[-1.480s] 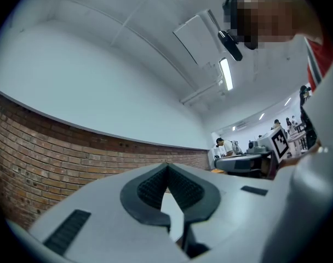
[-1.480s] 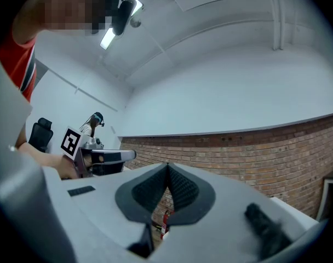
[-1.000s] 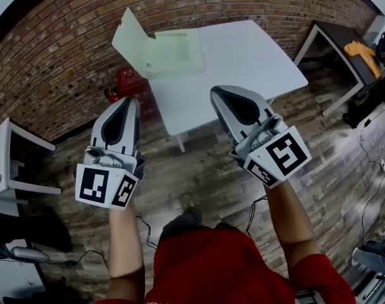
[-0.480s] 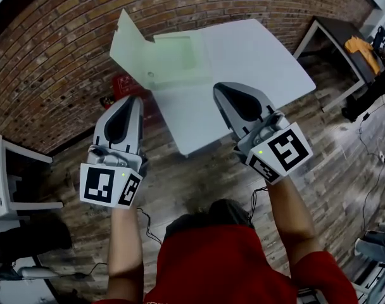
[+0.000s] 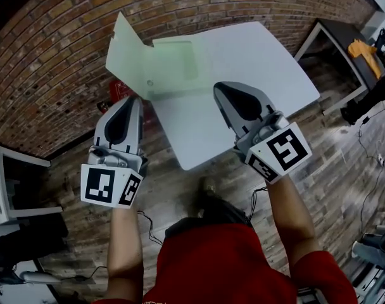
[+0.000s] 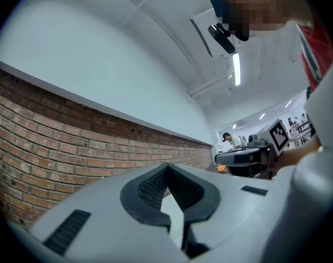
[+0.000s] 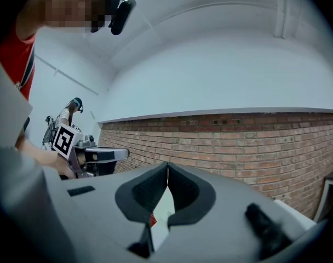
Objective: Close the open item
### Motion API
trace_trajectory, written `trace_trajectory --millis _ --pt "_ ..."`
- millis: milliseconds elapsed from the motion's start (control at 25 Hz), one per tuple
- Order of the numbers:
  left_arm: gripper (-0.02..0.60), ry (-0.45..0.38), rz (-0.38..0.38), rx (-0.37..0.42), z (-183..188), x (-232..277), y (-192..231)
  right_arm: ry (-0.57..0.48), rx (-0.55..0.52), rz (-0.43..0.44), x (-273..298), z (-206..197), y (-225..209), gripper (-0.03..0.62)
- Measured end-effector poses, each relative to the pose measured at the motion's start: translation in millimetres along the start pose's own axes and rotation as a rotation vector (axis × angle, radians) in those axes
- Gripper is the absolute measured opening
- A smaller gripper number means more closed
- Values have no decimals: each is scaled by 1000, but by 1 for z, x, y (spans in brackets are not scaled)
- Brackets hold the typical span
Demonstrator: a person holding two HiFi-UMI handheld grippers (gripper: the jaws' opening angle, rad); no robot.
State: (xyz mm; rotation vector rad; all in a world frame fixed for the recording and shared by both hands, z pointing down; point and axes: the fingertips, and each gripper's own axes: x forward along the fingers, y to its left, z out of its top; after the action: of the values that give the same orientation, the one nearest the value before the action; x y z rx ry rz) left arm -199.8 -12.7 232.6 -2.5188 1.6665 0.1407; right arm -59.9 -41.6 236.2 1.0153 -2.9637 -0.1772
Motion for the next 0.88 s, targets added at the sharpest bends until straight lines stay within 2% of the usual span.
trace_trajectory --millis 560,880 --pt "11 20 54 28 -15 83 20 11 -22 55 51 -14 -78 31" --pt "11 25 98 41 -24 110 24 9 -38 96 71 -19 -103 32"
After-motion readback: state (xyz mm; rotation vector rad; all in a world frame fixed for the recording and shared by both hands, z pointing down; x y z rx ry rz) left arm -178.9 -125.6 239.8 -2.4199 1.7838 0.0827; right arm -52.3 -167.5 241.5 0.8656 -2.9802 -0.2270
